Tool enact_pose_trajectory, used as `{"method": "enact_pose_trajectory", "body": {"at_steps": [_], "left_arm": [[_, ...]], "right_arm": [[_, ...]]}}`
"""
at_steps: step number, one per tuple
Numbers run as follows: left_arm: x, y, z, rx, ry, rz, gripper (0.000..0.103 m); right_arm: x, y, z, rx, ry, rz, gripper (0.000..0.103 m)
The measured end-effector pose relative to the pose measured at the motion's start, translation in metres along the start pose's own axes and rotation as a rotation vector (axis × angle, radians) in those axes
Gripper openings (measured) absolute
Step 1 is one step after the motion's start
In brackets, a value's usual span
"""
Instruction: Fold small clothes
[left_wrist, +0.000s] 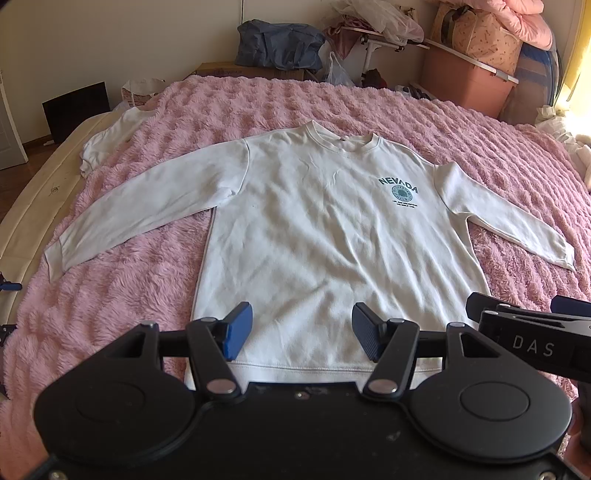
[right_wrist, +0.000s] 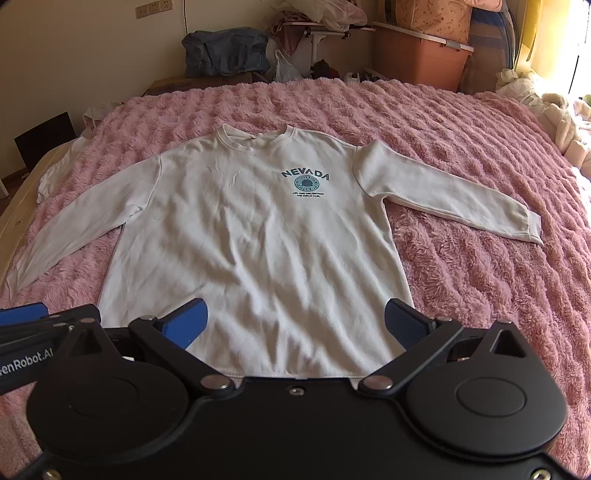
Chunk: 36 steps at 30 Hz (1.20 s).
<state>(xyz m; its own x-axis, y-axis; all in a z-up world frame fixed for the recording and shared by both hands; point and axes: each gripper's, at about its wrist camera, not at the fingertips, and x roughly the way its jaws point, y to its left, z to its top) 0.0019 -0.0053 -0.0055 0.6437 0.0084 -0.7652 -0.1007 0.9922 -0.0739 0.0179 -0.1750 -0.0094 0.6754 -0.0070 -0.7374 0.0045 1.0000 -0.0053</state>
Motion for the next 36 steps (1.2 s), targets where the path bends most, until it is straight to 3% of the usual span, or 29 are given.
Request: {"method": "enact_pose_trajectory", "body": {"at_steps": [36], "left_arm": [[0.018,-0.003,0.004,0.004,0.033,-0.002,0.063]], "right_arm": [[0.013,-0.004,-0.001,0.015,0.034,0.007,0.103]]}}
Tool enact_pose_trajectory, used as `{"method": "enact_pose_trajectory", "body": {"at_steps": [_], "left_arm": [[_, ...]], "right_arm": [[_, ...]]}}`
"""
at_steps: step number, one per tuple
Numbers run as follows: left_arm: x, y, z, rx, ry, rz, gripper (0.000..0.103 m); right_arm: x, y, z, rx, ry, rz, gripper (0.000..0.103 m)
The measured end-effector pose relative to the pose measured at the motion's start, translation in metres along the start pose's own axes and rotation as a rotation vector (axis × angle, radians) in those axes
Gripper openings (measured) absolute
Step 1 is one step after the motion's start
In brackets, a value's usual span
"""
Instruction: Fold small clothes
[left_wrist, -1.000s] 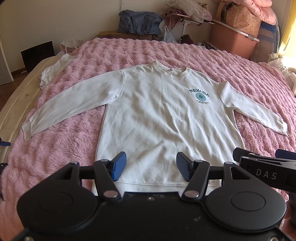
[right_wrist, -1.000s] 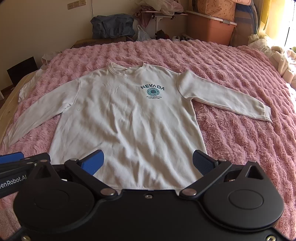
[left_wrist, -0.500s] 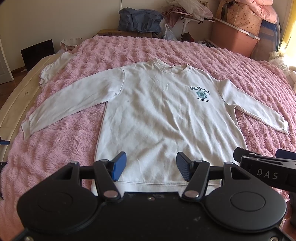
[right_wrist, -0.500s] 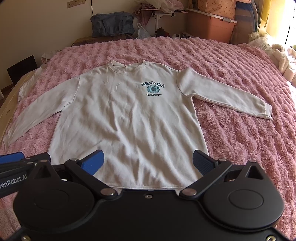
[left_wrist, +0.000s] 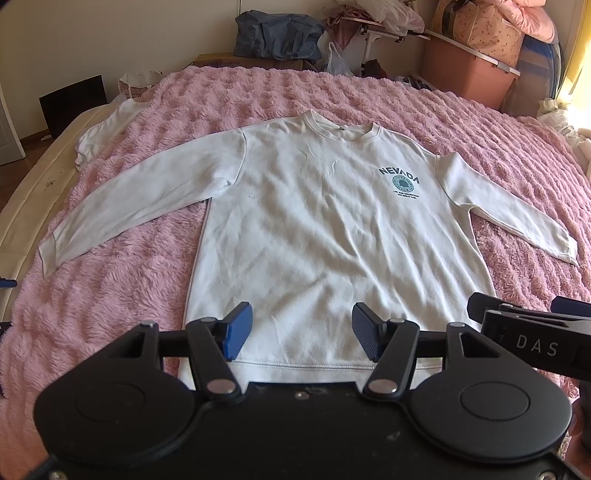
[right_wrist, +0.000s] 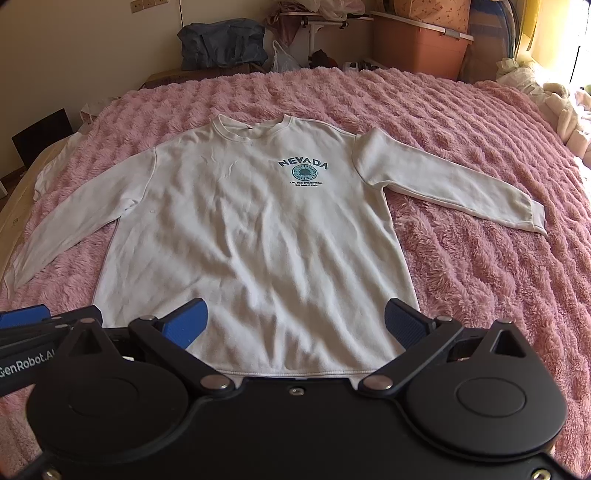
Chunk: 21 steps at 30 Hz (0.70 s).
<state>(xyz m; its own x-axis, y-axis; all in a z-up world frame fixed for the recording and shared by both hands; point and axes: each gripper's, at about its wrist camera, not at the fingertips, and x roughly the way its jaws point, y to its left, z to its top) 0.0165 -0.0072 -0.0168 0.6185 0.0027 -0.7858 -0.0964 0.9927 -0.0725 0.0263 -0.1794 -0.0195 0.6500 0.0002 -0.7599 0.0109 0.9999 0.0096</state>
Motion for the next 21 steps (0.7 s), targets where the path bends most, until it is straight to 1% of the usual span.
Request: {"method": "enact_pose_trajectory", "body": {"at_steps": [4,5,8,11,12,13,14,16,17,18,19,21], "left_arm": [[0.004,-0.003,0.002,0.012,-0.003,-0.014,0.063],[0.005,-0.004,0.004,0.02,-0.007,-0.019,0.063],[0.013,-0.009,0.01,0.048,-0.023,-0.03,0.063],[0.027,-0.018,0.019,0.071,-0.03,-0.067,0.063],[0.033,-0.022,0.023,0.08,-0.032,-0.08,0.063],[0.04,-0.028,0.027,0.086,-0.03,-0.098,0.063],[0.048,-0.032,0.032,0.085,-0.021,-0.119,0.063],[0.061,-0.041,0.04,0.084,-0.008,-0.173,0.063],[0.071,-0.05,0.045,0.087,-0.004,-0.209,0.063],[0.079,-0.057,0.049,0.092,-0.006,-0.231,0.063],[0.088,-0.066,0.053,0.102,-0.009,-0.25,0.063],[0.106,-0.085,0.061,0.123,-0.01,-0.271,0.063]], "right_arm": [[0.0,-0.002,0.001,0.006,-0.012,0.017,0.103],[-0.001,-0.005,0.002,0.018,-0.031,0.032,0.103],[-0.006,-0.03,0.005,0.088,-0.141,0.137,0.103],[-0.004,-0.067,0.007,0.207,-0.211,0.17,0.103],[-0.003,-0.08,0.008,0.235,-0.229,0.157,0.103],[-0.001,-0.093,0.009,0.253,-0.254,0.12,0.103],[0.002,-0.105,0.01,0.256,-0.293,0.071,0.103],[0.009,-0.131,0.007,0.228,-0.394,0.009,0.103],[0.017,-0.146,0.01,0.217,-0.398,-0.035,0.103],[0.026,-0.161,0.012,0.218,-0.378,-0.086,0.103],[0.035,-0.178,0.014,0.23,-0.367,-0.127,0.103],[0.05,-0.214,0.014,0.269,-0.36,-0.191,0.099]]}}
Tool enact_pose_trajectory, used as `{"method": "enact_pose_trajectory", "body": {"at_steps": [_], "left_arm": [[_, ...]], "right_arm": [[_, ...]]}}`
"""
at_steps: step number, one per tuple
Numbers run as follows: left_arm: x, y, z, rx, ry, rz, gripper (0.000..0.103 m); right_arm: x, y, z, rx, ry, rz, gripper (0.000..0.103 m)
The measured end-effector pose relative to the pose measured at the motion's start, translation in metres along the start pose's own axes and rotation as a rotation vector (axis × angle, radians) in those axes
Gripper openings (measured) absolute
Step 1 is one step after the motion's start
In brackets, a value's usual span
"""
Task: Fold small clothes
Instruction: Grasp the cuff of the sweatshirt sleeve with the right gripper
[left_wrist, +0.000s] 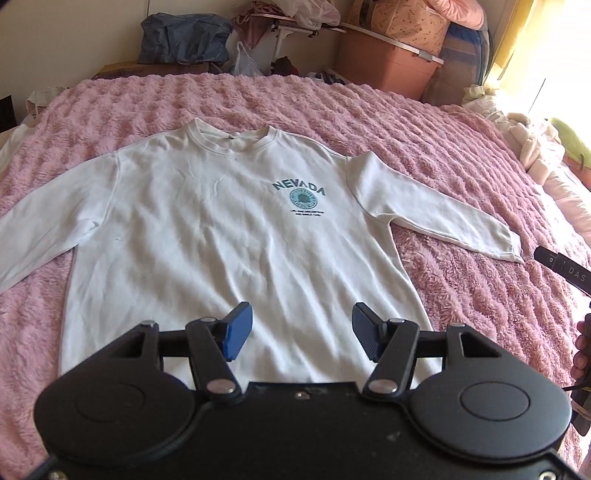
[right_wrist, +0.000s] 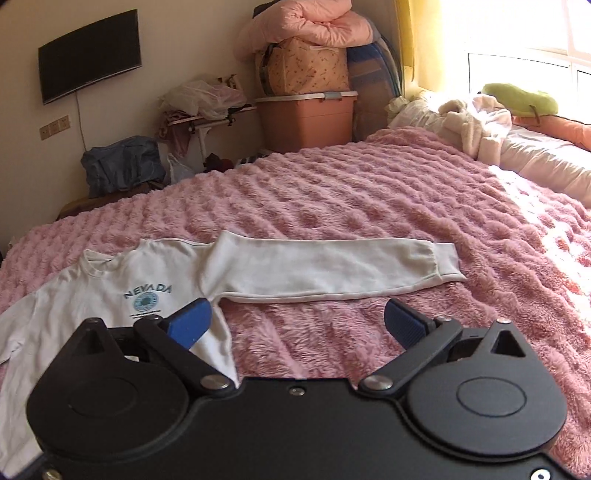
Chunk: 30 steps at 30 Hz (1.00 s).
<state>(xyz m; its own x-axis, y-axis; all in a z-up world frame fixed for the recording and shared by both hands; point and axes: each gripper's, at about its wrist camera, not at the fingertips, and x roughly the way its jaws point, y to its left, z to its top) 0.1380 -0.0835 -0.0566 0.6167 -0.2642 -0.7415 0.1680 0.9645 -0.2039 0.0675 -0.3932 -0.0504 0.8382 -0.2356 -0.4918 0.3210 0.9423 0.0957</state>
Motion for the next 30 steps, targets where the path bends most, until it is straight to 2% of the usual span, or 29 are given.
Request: {"method": "enact_pose_trajectory", "body": {"at_steps": [2,4,5,9,13,17,21,24,25,26,27,30], "left_arm": [[0.031,-0.014,0.012,0.021,0.014,-0.024,0.063],[0.063,-0.029,0.023,0.029,0.044,-0.034,0.063],[0.076,-0.034,0.025,0.033,0.058,-0.04,0.063],[0.13,-0.061,0.04,0.076,0.096,-0.058,0.063],[0.179,-0.078,0.055,0.111,0.105,-0.045,0.063],[0.222,-0.084,0.07,0.101,0.119,-0.044,0.063],[0.253,-0.094,0.076,0.093,0.149,-0.035,0.063],[0.269,-0.099,0.073,0.094,0.176,-0.041,0.063],[0.27,-0.1,0.07,0.098,0.188,-0.043,0.063],[0.27,-0.1,0.068,0.102,0.194,-0.044,0.063],[0.27,-0.1,0.066,0.105,0.195,-0.044,0.063],[0.269,-0.1,0.062,0.11,0.187,-0.055,0.063]], "right_arm": [[0.022,-0.028,0.002,0.023,-0.008,-0.067,0.071],[0.047,-0.057,0.002,0.037,-0.014,-0.113,0.055],[0.061,-0.071,0.001,0.055,-0.005,-0.136,0.05],[0.116,-0.129,-0.007,0.222,0.033,-0.156,0.049],[0.161,-0.171,-0.02,0.39,0.037,-0.173,0.049],[0.197,-0.194,-0.024,0.478,0.036,-0.155,0.049],[0.227,-0.214,-0.027,0.617,0.069,-0.081,0.049],[0.237,-0.224,-0.03,0.731,0.04,-0.069,0.049],[0.239,-0.226,-0.03,0.764,0.024,-0.069,0.046],[0.24,-0.228,-0.03,0.791,0.014,-0.069,0.026],[0.242,-0.23,-0.029,0.808,0.002,-0.056,0.013],[0.242,-0.232,-0.025,0.845,-0.046,-0.028,0.012]]}}
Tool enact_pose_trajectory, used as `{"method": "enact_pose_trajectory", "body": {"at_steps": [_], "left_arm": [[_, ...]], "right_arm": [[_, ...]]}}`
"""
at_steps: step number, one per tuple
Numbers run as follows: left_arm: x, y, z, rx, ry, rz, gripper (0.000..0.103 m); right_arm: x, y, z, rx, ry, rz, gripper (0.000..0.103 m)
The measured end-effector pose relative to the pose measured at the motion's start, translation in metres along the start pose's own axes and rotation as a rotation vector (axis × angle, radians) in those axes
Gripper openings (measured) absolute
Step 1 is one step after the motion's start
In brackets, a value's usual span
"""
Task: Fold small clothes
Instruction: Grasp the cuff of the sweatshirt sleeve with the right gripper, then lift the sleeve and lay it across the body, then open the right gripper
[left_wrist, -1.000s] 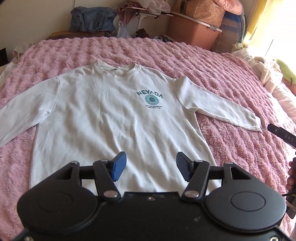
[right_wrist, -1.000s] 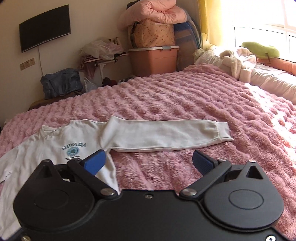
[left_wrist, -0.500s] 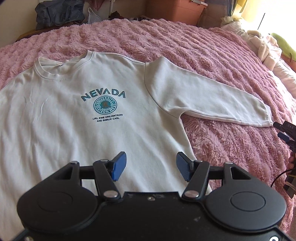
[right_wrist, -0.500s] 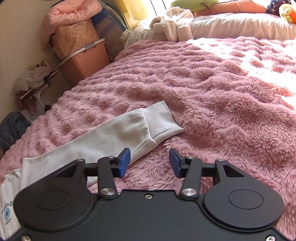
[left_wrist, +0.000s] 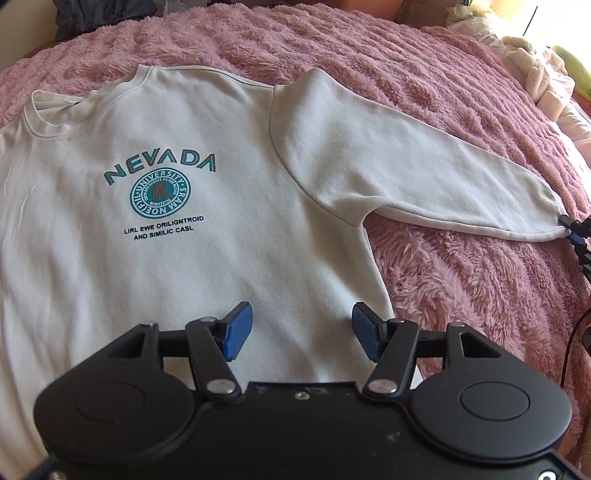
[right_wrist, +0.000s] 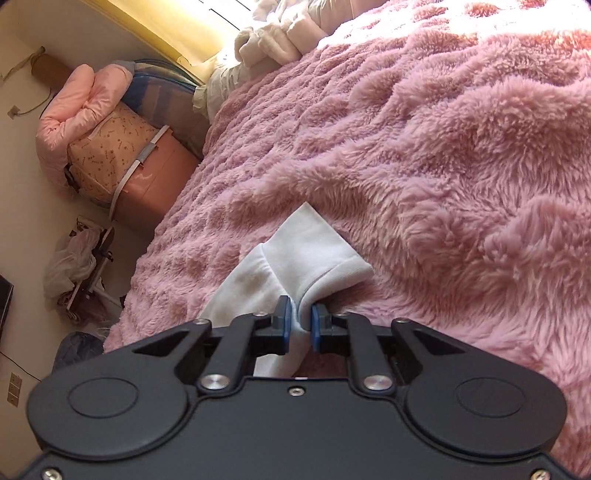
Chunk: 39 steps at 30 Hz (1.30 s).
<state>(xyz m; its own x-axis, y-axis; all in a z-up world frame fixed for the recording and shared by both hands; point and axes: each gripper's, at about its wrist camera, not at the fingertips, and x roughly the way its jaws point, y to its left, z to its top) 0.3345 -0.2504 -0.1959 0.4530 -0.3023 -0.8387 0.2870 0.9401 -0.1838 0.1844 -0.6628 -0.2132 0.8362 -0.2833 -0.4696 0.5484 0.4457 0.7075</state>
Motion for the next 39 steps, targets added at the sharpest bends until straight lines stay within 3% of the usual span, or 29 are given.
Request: {"method": "enact_pose_trajectory", "body": {"at_steps": [7,13,17,23,28,34,39], "left_arm": [[-0.025,0.022,-0.007,-0.046,-0.027,-0.025,0.063],[-0.078,0.067,-0.022,-0.095,-0.086,-0.003,0.063],[-0.126,0.113,-0.043,-0.162,-0.125,0.034,0.063],[-0.192,0.191,-0.09,-0.307,-0.187,0.074,0.063],[-0.225,0.246,-0.124,-0.406,-0.215,0.111,0.063],[-0.244,0.294,-0.152,-0.497,-0.23,0.132,0.063],[-0.244,0.314,-0.165,-0.527,-0.232,0.145,0.063]], "right_arm": [[-0.032,0.05,0.001,-0.047,-0.05,0.132,0.012],[-0.064,0.143,-0.009,-0.155,-0.054,0.31,0.01],[-0.078,0.217,-0.041,-0.202,0.007,0.465,0.01],[-0.09,0.317,-0.136,-0.27,0.15,0.664,0.01],[-0.09,0.373,-0.246,-0.363,0.304,0.753,0.01],[-0.067,0.397,-0.387,-0.538,0.502,0.737,0.01],[-0.055,0.387,-0.473,-0.676,0.582,0.706,0.01]]}}
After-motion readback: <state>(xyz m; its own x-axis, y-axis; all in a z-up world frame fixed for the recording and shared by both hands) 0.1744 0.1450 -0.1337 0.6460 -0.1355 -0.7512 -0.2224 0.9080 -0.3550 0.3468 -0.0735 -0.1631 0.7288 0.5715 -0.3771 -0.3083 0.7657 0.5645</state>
